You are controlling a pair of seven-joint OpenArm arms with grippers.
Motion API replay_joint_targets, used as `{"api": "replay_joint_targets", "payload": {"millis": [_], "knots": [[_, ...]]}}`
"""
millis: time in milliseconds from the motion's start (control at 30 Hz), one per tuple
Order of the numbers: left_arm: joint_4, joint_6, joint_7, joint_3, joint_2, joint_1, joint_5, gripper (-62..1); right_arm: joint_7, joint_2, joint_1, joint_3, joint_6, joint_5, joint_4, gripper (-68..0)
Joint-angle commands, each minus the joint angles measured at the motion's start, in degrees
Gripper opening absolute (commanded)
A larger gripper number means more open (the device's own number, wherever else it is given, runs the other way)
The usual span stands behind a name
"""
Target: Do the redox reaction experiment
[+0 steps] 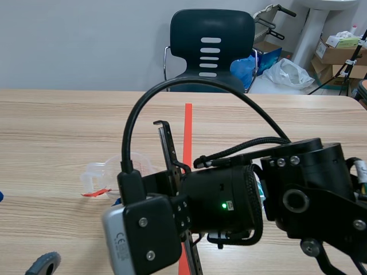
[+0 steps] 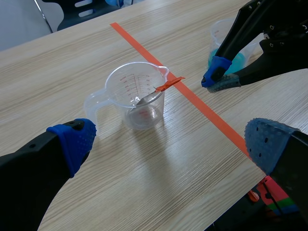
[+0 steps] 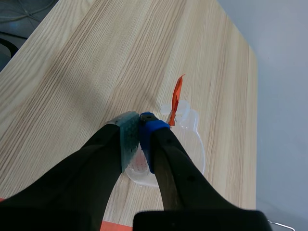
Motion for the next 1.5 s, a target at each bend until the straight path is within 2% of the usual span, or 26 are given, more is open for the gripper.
{"api": "replay_joint_targets", "payload": {"millis": [0,400,467,633,700,900,1000,1200,1267,1467], "knots": [[0.76,0.09,-0.81,-0.13,0.02,0.28,-0.20,1.4,0.42,-0.20,0.07,0.50,-0.42,0.68,0.42,-66.7],[0.76,0.09,-0.81,-0.13,0.02,0.28,-0.20,1.4,1.40,0.31,0.04,0.50,-0.42,0.61,0.42,-65.7],[0.76,0.09,-0.81,-0.13,0.02,0.28,-0.20,1.4,1.49,0.33,0.04,0.50,-0.42,0.59,0.42,-60.4],[0.76,0.09,-0.81,-0.13,0.02,0.28,-0.20,1.4,1.73,0.48,0.02,0.50,-0.37,0.59,0.42,-41.9],[0.76,0.09,-0.81,-0.13,0.02,0.28,-0.20,1.4,2.16,0.98,0.02,0.50,-0.37,0.59,0.42,-39.0],[0.76,0.09,-0.81,-0.13,0.02,0.28,-0.20,1.4,6.84,3.06,-0.11,0.50,-0.20,0.59,1.64,-40.4],[0.76,0.09,-0.83,-0.13,0.04,0.28,-0.20,1.4,8.00,4.44,-0.13,0.50,-0.20,0.59,3.45,-43.6],[0.76,0.09,-0.83,-0.13,0.15,0.28,-0.20,1.4,8.94,7.89,-0.13,0.52,-0.44,0.90,7.98,-43.6],[0.76,0.09,-0.83,-0.13,0.17,0.28,-0.20,1.4,9.46,9.03,-0.13,0.63,-0.68,1.14,9.53,-45.6],[0.76,0.09,-0.83,-0.13,0.17,0.28,-0.20,1.4,9.44,13.51,-0.11,0.90,-4.72,1.31,14.69,-47.3]]}}
